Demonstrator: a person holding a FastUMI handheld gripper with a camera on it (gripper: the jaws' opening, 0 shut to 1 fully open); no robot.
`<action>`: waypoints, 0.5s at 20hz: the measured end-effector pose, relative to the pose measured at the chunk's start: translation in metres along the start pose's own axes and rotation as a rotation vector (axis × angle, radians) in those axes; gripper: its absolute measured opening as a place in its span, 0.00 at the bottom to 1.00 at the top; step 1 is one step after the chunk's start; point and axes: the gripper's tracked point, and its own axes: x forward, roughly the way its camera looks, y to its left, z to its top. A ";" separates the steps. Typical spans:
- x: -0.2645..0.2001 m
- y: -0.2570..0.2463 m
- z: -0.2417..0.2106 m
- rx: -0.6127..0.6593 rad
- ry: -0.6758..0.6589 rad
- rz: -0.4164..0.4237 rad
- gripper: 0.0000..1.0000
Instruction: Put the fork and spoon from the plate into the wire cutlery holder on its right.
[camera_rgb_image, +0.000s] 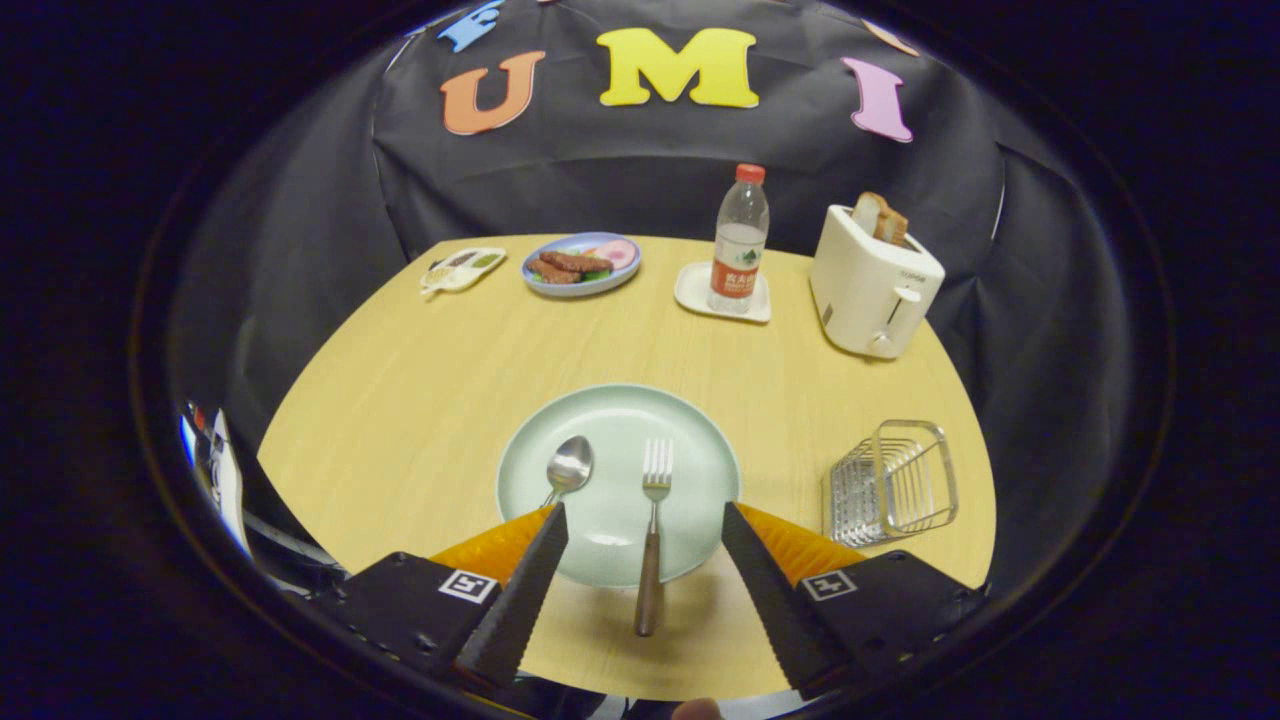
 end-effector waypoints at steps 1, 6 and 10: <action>0.008 0.002 -0.007 -0.004 0.024 0.001 0.91; 0.040 0.001 -0.022 -0.015 0.097 -0.030 0.70; 0.058 -0.006 -0.038 -0.002 0.166 -0.070 0.44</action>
